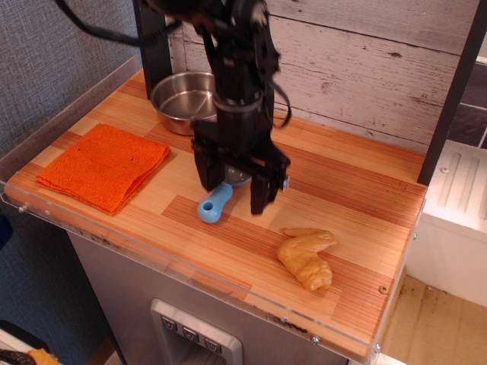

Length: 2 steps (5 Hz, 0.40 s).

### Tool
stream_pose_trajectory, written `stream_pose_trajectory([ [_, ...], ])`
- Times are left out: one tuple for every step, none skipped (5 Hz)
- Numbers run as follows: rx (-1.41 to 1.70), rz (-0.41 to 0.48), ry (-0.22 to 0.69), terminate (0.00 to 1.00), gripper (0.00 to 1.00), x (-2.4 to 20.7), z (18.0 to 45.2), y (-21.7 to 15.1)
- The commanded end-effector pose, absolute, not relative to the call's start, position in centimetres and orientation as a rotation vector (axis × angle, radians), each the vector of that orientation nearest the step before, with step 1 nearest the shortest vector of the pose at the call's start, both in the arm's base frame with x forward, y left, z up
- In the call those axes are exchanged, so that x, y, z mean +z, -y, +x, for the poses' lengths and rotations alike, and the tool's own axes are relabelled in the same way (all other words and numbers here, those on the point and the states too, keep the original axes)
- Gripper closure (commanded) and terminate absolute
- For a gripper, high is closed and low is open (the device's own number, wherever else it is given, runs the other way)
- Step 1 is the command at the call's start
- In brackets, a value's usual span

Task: Place the spatula on the Orange cloth.

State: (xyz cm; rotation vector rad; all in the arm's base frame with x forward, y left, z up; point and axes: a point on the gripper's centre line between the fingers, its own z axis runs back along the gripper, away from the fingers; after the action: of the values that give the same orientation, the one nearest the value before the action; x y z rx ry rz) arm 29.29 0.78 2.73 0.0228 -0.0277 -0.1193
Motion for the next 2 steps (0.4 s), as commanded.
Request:
stream_pose_trajectory([
  [-0.105,0.059,0.004,0.00,0.00,1.7,29.2,-2.3],
  [-0.108,0.066,-0.030,0.00,0.00,0.3,29.0,-2.3],
])
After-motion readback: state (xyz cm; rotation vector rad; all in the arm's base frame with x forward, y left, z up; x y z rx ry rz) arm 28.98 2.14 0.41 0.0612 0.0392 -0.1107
